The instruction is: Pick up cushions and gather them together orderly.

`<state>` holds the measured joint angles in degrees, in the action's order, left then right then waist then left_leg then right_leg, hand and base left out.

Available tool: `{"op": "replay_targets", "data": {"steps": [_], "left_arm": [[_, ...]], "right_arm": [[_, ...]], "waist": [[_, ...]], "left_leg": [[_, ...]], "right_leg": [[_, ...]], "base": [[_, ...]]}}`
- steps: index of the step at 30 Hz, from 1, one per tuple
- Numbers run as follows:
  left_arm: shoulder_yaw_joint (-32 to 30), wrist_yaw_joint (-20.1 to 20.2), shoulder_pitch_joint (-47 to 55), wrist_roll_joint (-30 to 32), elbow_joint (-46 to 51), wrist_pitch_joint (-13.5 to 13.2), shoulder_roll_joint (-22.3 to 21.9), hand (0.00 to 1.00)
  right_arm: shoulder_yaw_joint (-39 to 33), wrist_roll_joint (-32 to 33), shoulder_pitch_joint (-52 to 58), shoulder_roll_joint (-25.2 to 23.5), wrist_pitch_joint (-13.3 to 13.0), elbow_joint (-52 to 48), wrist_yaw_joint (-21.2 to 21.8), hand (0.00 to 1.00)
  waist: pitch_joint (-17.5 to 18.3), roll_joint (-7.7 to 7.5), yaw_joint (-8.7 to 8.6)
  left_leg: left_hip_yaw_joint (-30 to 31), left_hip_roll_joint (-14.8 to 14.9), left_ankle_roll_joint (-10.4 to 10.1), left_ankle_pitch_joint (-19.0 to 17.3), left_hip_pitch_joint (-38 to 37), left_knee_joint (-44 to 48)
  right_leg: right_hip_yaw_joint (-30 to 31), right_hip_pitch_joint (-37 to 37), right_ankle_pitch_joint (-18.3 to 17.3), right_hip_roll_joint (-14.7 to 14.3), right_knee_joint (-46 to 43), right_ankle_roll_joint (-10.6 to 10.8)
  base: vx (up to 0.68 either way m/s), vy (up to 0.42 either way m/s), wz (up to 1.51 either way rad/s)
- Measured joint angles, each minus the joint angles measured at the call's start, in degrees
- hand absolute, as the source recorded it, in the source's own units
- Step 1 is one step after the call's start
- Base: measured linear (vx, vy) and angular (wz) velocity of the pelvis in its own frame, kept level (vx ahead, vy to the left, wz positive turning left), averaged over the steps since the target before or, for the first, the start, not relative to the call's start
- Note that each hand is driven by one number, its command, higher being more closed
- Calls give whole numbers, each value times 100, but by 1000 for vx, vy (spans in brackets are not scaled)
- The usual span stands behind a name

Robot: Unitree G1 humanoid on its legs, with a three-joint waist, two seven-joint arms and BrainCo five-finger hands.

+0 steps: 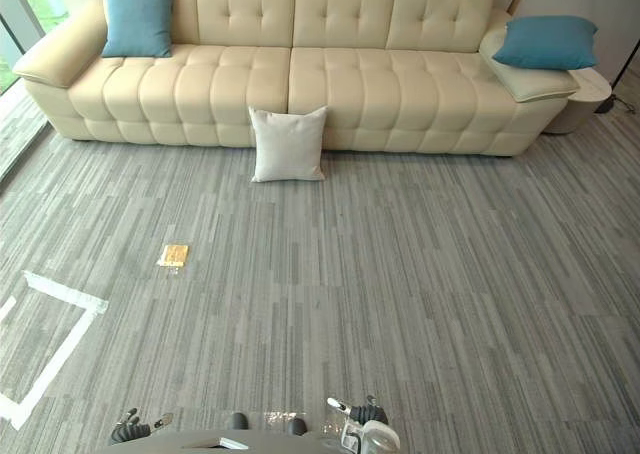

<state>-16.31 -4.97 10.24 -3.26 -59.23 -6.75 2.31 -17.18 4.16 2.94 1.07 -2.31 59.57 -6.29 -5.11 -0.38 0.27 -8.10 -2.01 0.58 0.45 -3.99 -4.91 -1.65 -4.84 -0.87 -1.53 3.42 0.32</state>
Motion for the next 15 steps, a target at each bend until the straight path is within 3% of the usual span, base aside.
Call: {"op": "replay_targets", "data": {"steps": [15], "left_arm": [[68,34,-99,13,4,-3,36,0]], "right_arm": [[-112,12,10,-60,6,-6,4,0]], "waist": [[-86,-63,152]], "left_leg": [[8,-16,51,-63,115,7]], "right_leg": [[-23,98,-33,15,7,50]], "base": [[0,0,0]]}}
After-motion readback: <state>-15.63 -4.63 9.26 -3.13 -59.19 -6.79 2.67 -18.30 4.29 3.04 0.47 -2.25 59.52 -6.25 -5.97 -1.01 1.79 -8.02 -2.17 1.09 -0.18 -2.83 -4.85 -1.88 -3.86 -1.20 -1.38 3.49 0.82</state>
